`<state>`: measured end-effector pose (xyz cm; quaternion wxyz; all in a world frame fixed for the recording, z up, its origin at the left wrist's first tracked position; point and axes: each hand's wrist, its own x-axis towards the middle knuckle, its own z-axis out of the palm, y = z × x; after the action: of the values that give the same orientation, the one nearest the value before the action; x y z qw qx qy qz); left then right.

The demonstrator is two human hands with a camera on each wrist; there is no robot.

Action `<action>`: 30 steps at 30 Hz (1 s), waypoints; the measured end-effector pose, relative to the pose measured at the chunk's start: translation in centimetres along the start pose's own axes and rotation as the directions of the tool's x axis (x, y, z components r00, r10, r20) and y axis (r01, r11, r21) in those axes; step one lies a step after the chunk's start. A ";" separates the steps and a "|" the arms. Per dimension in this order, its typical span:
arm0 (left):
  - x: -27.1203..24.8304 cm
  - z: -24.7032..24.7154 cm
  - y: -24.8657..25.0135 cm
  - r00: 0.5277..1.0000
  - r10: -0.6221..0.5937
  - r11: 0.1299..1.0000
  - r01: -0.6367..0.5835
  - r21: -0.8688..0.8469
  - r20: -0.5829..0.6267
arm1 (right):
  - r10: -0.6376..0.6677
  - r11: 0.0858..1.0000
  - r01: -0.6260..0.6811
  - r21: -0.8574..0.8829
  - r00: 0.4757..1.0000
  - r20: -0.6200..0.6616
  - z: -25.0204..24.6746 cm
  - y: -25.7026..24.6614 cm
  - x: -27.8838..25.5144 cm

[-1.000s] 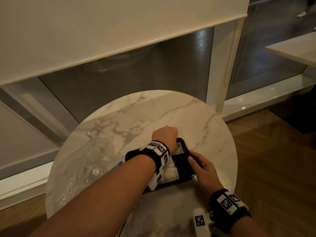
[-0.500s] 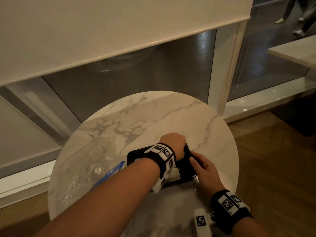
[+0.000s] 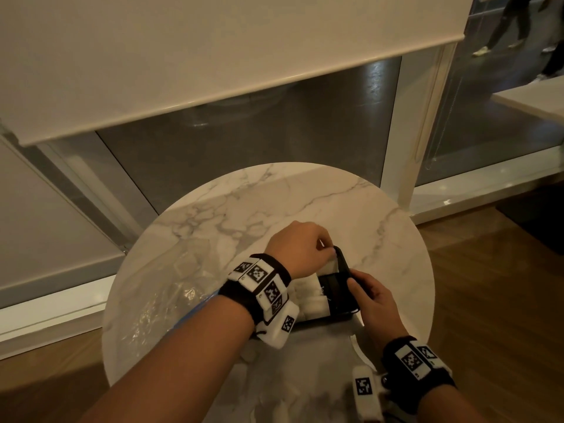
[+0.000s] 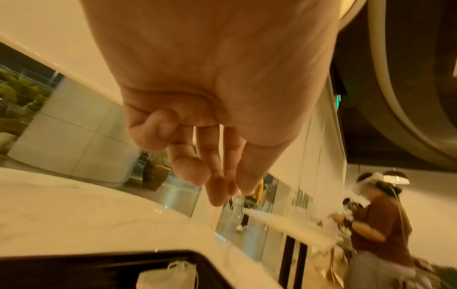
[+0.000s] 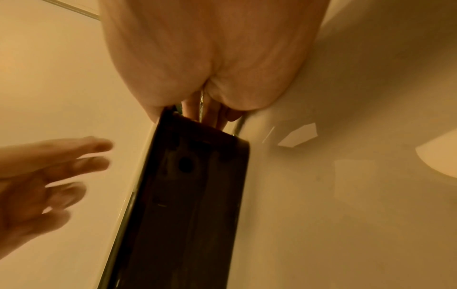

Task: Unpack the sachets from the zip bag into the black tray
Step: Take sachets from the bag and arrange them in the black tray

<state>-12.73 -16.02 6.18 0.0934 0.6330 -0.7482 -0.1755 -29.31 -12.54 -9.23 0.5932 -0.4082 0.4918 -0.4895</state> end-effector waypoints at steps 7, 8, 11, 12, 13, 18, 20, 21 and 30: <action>-9.1 -1.3 -3.3 0.953 -0.177 0.942 0.092 -0.323 -0.247 | 0.020 1.000 -0.020 -0.002 1.000 -0.004 0.1 -0.4 -0.2; -10.3 -1.0 -4.0 0.940 -0.207 0.930 0.103 -0.352 -0.272 | 0.021 1.000 -0.021 -0.010 1.000 -0.005 0.1 -0.5 -0.2; -13.5 0.1 -6.3 0.899 -0.294 0.894 0.138 -0.426 -0.324 | 0.015 1.000 -0.016 -0.014 1.000 -0.027 0.1 -0.6 -0.3; -14.2 0.5 -6.8 0.889 -0.324 0.882 0.160 -0.442 -0.324 | 0.009 1.000 -0.009 -0.005 0.999 -0.040 0.1 -0.7 -0.3; -15.0 0.9 -7.5 0.878 -0.356 0.873 0.189 -0.451 -0.321 | 0.005 1.000 -0.005 0.006 0.999 -0.052 0.3 -0.8 -0.4; -18.1 3.2 -8.5 0.879 -0.435 0.845 0.323 -0.425 -0.196 | 0.016 0.997 -0.002 0.075 0.983 -0.183 0.8 -1.5 -1.7; -19.0 4.0 -8.4 0.892 -0.442 0.851 0.385 -0.358 -0.091 | -0.065 0.998 0.061 -0.024 0.953 -0.297 0.9 -2.0 -2.5; -19.3 4.4 -8.3 0.895 -0.445 0.854 0.413 -0.315 -0.035 | -0.128 0.991 0.104 -0.089 0.929 -0.348 1.0 -2.4 -3.1; -19.6 7.1 -5.9 0.830 -0.509 0.856 0.516 0.033 0.229 | -0.066 0.860 0.183 -0.476 0.965 0.252 6.7 -6.9 -8.0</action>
<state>-6.36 3.41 -0.95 -0.0348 0.7840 -0.5542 -0.2773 -24.25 -5.97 0.16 0.4877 -0.6309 0.5021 -0.3348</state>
